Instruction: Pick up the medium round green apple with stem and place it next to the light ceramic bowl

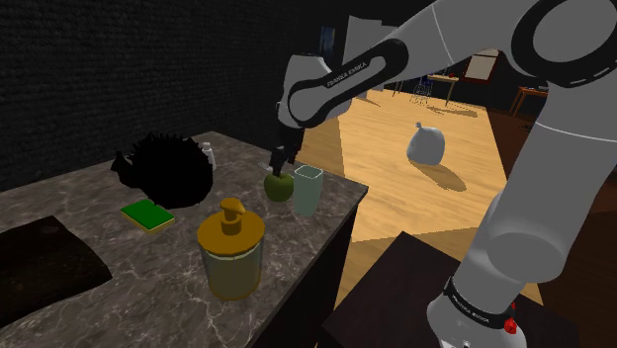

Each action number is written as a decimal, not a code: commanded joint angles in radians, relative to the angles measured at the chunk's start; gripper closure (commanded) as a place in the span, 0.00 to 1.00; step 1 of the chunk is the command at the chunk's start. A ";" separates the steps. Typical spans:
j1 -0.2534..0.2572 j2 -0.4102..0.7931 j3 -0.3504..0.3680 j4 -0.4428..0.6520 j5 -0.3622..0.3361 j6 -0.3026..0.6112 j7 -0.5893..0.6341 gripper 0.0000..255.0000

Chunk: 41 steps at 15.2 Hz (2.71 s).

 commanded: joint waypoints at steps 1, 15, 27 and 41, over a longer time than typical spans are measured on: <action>0.000 0.022 -0.001 -0.004 -0.003 0.027 0.000 0.00; 0.000 0.027 -0.001 -0.006 -0.003 0.034 0.001 1.00; -0.001 -0.017 0.000 0.040 0.003 -0.056 -0.004 1.00; -0.001 -0.076 -0.001 0.164 0.010 -0.239 -0.010 1.00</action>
